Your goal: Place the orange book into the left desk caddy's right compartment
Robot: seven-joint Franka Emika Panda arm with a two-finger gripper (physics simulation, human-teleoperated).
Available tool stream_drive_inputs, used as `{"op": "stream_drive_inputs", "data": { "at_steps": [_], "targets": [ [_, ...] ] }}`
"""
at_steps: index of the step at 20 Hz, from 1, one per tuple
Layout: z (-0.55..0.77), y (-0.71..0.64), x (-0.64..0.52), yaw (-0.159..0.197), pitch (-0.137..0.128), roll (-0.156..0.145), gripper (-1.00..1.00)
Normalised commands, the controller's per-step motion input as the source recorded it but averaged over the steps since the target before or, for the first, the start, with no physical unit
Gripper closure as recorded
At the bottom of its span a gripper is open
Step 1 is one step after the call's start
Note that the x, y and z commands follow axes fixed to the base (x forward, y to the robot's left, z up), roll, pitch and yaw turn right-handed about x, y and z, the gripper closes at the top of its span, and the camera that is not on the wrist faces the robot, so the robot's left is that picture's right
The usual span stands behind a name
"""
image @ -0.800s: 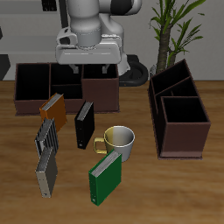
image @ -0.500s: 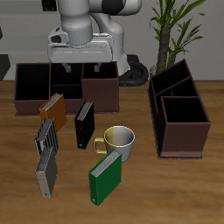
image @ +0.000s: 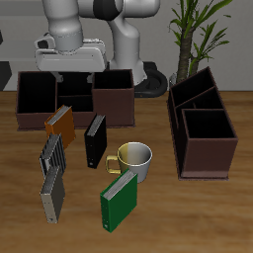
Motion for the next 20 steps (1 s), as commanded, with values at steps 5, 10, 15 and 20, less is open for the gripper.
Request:
{"op": "stream_drive_inputs", "data": {
  "at_steps": [5,10,15,20],
  "targets": [
    [-0.09,-0.26,0.03,-0.008,-0.031,-0.002,-1.00],
    [-0.12,-0.18,0.08,-0.016,-0.036,-0.025,-1.00],
    [-0.28,-0.33,0.04,-0.031,-0.015,-0.035,-1.00],
    [-0.26,-0.25,-0.01,-0.002,-0.022,-0.038,-1.00]
  ]
}}
